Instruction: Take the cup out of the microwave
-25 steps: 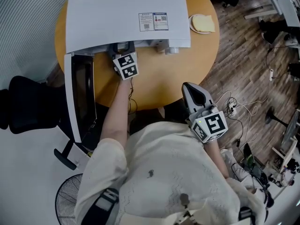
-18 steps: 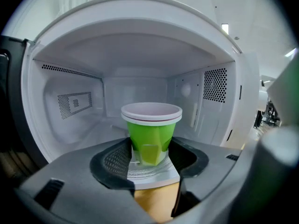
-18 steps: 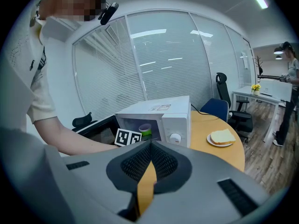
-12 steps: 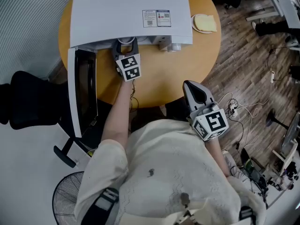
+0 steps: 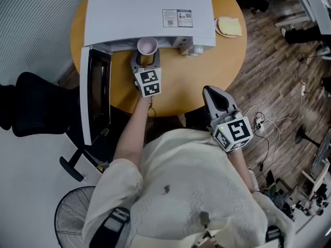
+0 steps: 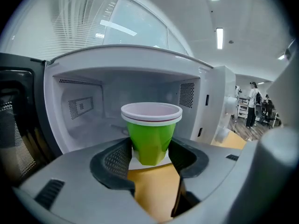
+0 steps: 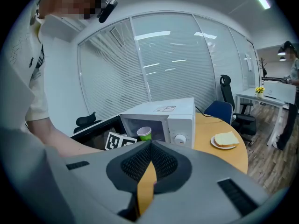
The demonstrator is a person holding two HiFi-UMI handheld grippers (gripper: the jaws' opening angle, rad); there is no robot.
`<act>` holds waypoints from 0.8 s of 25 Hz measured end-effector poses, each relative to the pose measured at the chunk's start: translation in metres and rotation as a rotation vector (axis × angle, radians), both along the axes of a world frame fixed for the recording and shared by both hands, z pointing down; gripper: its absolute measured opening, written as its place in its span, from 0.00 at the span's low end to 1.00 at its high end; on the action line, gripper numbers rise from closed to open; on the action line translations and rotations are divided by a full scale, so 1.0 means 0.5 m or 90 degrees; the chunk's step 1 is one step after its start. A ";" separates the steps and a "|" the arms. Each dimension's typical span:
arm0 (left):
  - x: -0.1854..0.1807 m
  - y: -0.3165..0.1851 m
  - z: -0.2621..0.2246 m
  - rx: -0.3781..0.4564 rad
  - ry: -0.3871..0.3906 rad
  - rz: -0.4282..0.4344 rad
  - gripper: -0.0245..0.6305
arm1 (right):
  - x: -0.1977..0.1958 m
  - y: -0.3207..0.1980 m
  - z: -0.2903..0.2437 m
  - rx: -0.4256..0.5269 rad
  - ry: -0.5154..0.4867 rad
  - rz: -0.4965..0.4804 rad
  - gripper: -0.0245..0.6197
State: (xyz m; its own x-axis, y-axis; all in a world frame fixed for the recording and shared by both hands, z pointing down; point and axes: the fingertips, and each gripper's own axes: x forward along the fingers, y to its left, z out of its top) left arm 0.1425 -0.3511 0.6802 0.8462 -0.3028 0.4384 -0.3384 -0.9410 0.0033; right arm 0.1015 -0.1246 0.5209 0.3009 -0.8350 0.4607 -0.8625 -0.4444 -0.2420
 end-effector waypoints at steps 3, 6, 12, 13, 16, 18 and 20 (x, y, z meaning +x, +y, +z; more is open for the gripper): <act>-0.012 0.018 -0.008 -0.001 0.003 0.013 0.45 | -0.002 0.000 0.003 0.000 0.002 -0.003 0.05; -0.023 0.038 -0.023 0.001 0.007 0.030 0.45 | -0.004 0.003 0.004 -0.001 0.003 -0.004 0.05; -0.050 0.093 -0.065 0.016 0.017 0.078 0.45 | -0.001 0.008 0.004 -0.001 0.004 -0.002 0.05; -0.055 0.103 -0.072 0.017 0.019 0.086 0.45 | 0.000 0.009 0.004 -0.001 0.005 -0.002 0.05; -0.073 0.126 -0.089 0.013 0.022 0.100 0.45 | 0.001 0.007 0.003 0.002 0.006 -0.004 0.05; -0.084 0.138 -0.101 0.015 0.022 0.108 0.44 | 0.001 0.006 0.003 0.004 0.006 -0.006 0.05; -0.095 0.150 -0.112 0.011 0.025 0.114 0.45 | 0.002 0.006 0.002 0.005 0.006 -0.007 0.05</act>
State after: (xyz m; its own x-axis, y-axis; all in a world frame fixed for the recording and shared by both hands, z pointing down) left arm 0.0949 -0.2760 0.6243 0.9037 -0.1526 0.4001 -0.1649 -0.9863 -0.0038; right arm 0.1024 -0.1217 0.5219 0.2966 -0.8416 0.4513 -0.8696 -0.4333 -0.2365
